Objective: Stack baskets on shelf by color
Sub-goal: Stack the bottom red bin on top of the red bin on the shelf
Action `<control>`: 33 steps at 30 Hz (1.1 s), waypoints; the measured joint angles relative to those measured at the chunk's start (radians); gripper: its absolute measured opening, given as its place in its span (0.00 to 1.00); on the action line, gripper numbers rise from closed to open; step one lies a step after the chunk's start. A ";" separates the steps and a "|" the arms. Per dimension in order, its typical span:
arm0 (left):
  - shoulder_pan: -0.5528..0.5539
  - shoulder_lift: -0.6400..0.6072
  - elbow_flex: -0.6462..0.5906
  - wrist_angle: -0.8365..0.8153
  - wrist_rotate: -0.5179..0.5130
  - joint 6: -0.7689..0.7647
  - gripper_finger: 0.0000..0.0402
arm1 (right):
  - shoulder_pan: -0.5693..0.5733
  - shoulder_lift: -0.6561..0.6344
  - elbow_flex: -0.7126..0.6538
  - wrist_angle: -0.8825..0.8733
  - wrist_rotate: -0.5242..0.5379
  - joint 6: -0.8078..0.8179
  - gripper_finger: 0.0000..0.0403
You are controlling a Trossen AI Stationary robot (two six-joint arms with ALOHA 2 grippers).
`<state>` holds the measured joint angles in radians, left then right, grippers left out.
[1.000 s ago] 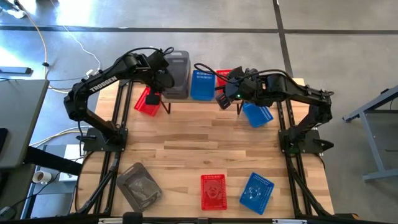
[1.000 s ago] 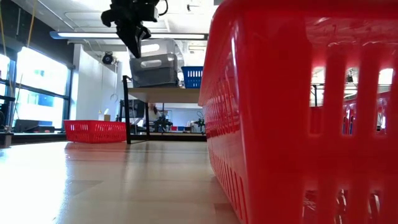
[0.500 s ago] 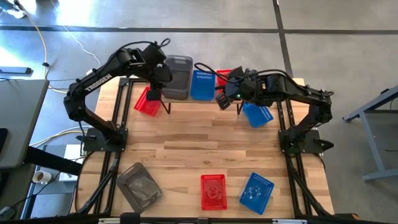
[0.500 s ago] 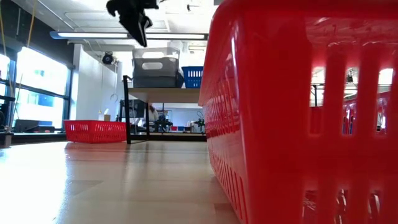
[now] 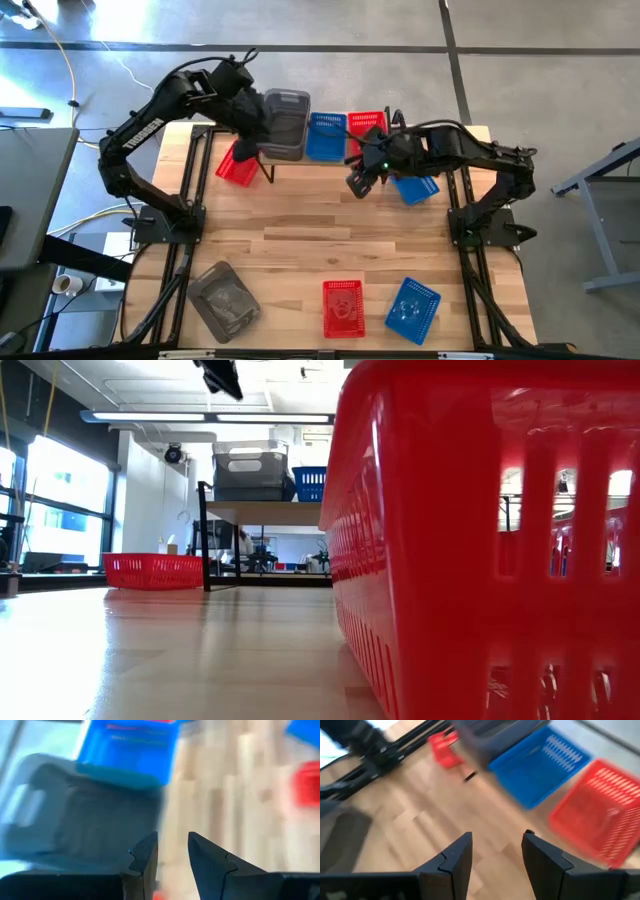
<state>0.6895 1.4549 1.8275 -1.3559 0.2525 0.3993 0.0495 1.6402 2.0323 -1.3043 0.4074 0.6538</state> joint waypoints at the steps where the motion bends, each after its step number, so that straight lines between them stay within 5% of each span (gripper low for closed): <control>1: -0.006 -0.008 0.000 -0.004 0.038 -0.011 0.25 | 0.011 0.000 -0.005 0.001 -0.016 0.003 0.39; 5: -0.057 -0.049 -0.024 -0.002 0.139 -0.049 0.25 | 0.058 0.001 -0.051 0.002 -0.076 0.049 0.39; 15: -0.280 -0.230 -0.331 0.238 0.111 -0.236 0.25 | 0.185 0.000 -0.233 0.122 -0.195 0.133 0.39; 23: -0.397 -0.252 -0.399 0.260 -0.018 -0.393 0.25 | 0.300 0.001 -0.401 0.322 -0.359 0.104 0.39; 33: -0.519 -0.252 -0.399 0.257 -0.203 -0.541 0.25 | 0.446 0.001 -0.591 0.706 -0.404 0.004 0.39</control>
<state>0.1710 1.2026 1.4281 -1.0989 0.0494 -0.1416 0.4953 1.6409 1.4417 -0.5986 0.0037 0.6574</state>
